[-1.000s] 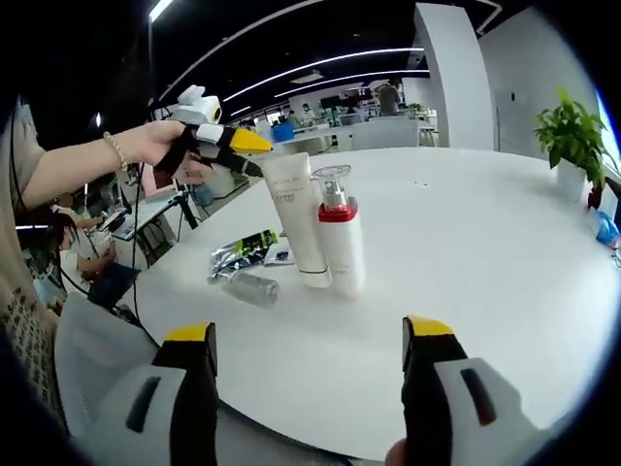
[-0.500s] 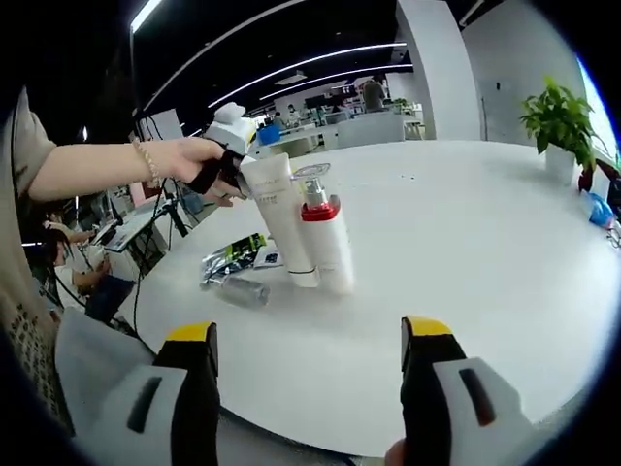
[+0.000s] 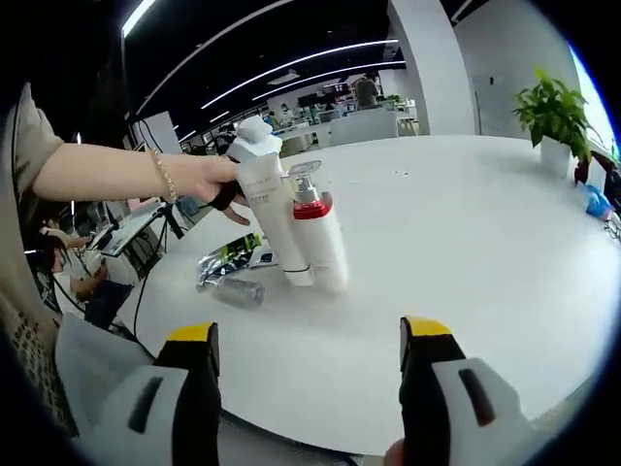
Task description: Arrange the skincare products in the storage area until every visible bottle or jar stands upright without overlapping.
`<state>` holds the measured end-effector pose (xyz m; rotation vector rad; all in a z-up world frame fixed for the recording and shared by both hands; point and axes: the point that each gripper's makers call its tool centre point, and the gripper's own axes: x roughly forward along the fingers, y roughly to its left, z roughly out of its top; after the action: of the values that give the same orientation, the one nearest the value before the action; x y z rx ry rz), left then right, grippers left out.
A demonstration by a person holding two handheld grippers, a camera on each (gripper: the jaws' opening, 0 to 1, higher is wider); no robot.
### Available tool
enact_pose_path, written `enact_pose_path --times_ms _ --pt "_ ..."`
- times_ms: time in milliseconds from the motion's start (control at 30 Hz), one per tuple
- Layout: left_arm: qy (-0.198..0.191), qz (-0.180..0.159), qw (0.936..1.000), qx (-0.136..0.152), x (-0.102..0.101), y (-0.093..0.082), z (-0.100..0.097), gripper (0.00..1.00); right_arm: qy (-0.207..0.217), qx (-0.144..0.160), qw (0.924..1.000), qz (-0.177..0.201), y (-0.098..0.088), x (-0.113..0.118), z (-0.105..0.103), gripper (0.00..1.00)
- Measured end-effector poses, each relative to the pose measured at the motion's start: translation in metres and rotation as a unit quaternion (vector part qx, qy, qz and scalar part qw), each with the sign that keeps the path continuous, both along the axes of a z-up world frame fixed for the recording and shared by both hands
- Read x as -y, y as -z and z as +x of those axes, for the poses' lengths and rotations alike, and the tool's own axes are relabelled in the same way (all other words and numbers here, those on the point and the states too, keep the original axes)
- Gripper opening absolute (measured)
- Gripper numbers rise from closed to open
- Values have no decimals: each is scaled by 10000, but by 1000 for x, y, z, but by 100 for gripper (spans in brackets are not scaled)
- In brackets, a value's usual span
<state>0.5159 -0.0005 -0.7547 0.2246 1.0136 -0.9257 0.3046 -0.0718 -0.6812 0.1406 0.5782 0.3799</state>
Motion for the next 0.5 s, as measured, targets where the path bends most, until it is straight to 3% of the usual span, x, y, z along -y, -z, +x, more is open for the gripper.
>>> enact_pose_path --times_ms 333,500 --pt "267 343 9990 79 -1 19 -1 42 114 -31 9999 -6 1 4 0 76" --pt "322 349 9986 210 -1 19 3 35 168 -38 9999 6 2 5 1 76"
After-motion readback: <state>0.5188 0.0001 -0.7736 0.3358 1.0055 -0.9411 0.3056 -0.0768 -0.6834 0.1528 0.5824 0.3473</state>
